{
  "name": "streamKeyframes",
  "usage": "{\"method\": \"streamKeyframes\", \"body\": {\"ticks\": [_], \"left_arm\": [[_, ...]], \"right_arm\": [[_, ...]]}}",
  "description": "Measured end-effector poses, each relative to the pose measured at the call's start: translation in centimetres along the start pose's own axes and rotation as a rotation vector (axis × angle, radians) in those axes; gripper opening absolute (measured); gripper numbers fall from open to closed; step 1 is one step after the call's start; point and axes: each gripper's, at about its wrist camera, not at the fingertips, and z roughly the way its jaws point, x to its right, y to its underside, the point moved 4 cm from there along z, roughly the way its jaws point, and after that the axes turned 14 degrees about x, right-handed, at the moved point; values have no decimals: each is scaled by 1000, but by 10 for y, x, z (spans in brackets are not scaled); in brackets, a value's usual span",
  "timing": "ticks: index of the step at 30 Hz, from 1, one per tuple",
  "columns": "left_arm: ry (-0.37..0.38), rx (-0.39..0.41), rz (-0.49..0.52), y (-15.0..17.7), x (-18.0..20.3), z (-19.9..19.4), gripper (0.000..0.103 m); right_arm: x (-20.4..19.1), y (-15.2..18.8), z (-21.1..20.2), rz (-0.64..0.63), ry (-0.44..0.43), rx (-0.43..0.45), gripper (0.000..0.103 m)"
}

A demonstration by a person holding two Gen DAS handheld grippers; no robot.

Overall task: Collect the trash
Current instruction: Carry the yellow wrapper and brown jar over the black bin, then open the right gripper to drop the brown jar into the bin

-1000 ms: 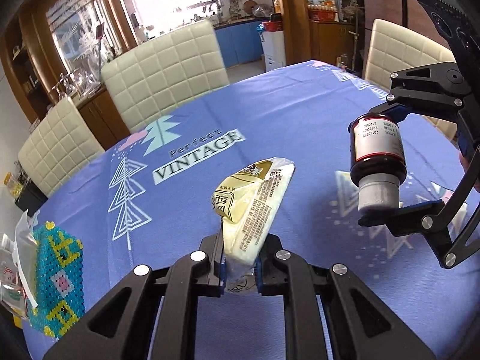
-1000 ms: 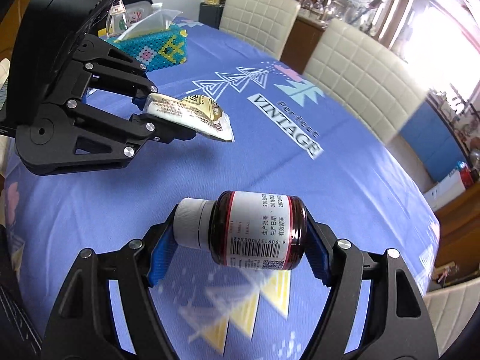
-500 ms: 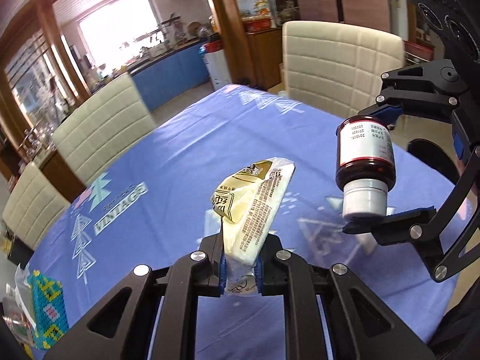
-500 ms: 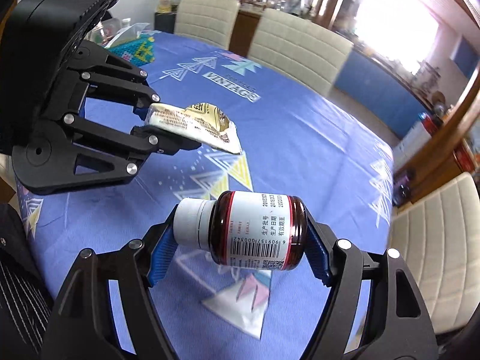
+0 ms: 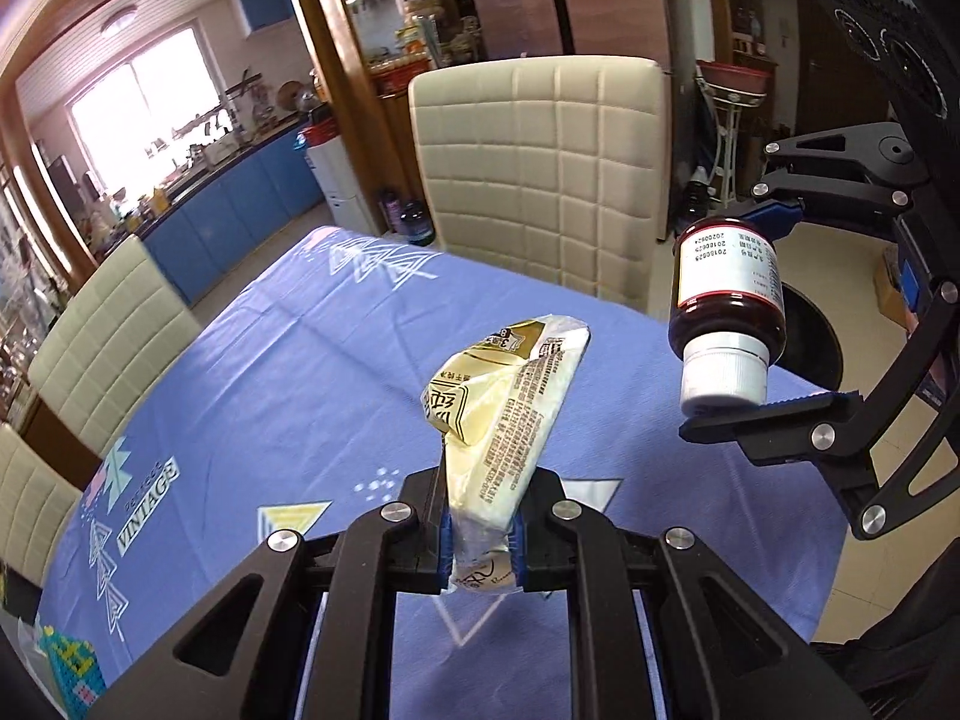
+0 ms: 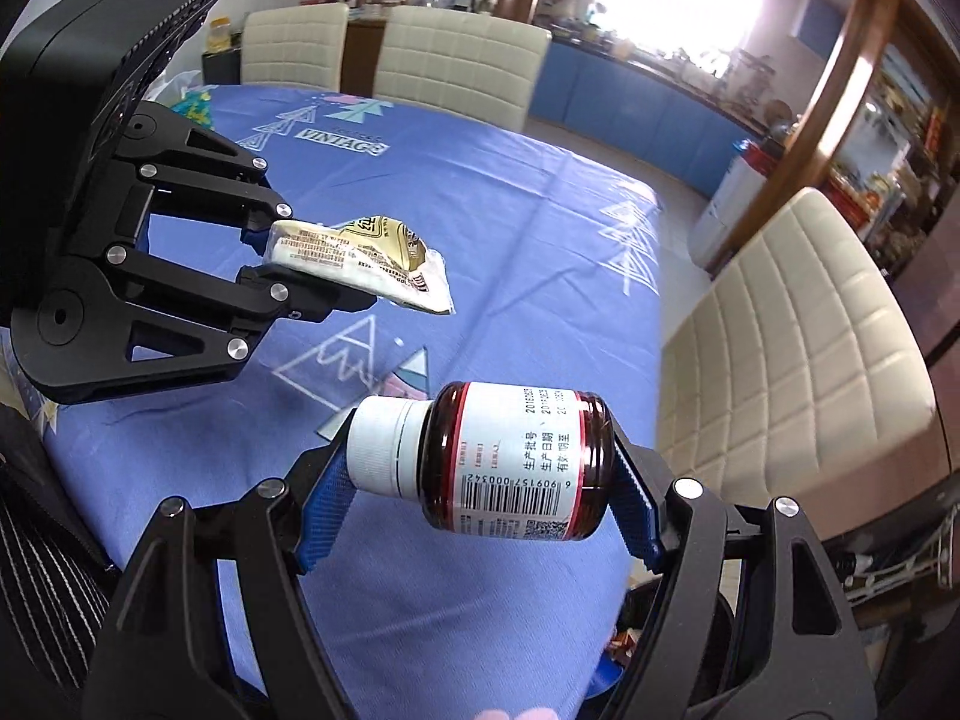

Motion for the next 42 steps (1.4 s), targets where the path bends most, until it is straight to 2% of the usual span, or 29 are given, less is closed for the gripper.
{"method": "streamKeyframes", "body": {"ticks": [25,42], "left_arm": [[175,37,83,-67,98,54,13],[259,67,122,-104,160,71,14]], "right_arm": [[103,71,-60,166,220,-41,73],[142,102,-92,208,315,-66,73]]}}
